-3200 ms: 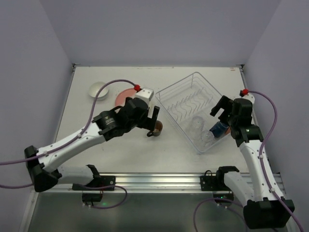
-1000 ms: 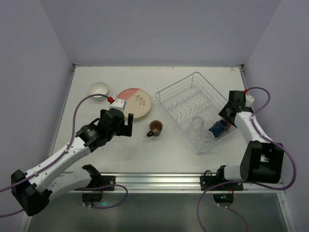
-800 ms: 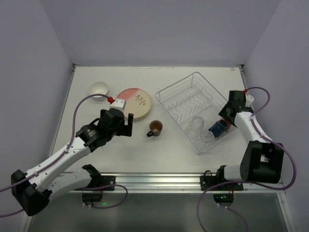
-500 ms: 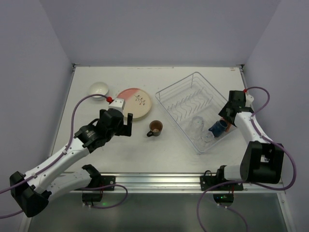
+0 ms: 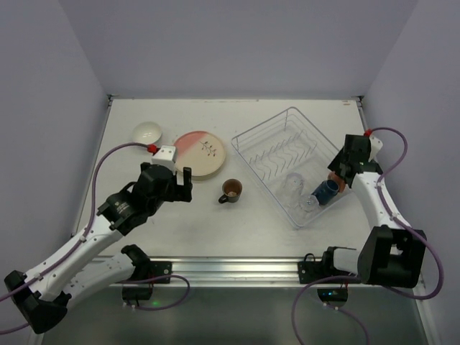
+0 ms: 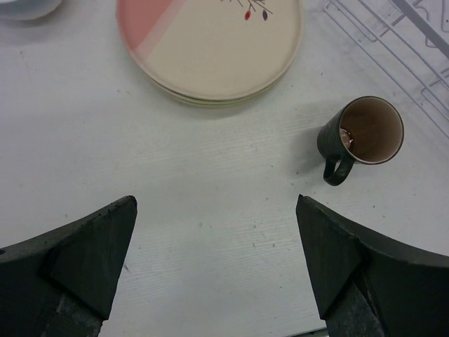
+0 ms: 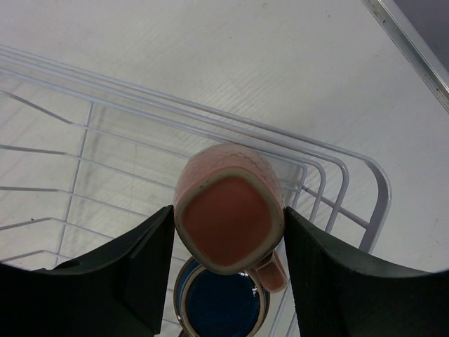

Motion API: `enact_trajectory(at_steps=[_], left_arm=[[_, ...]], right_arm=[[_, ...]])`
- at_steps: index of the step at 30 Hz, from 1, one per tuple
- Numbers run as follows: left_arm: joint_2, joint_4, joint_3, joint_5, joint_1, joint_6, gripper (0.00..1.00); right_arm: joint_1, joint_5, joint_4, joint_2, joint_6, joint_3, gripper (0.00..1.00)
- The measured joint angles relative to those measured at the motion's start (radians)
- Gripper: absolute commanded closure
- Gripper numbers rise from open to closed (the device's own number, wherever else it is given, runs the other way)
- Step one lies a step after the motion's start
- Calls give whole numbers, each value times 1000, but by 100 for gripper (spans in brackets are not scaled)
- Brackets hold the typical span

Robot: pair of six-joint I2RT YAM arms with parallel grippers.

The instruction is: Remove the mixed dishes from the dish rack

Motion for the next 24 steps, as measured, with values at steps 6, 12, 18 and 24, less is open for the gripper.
enact_trajectory(at_steps=[6,12,18,24], left_arm=[[-51,6,-4,0,0,0,0],[-59,7,-4,0,0,0,0],[-59,7,-4,0,0,0,0],[-65,8,-5,0,0,0,0]], right_arm=[[0,1,0,-36,-8,-5,100],[4,1,0,-66,-11,-5,100],[6,1,0,-126,-18,-5,100],[6,0,-1,-134,-20,-5,100]])
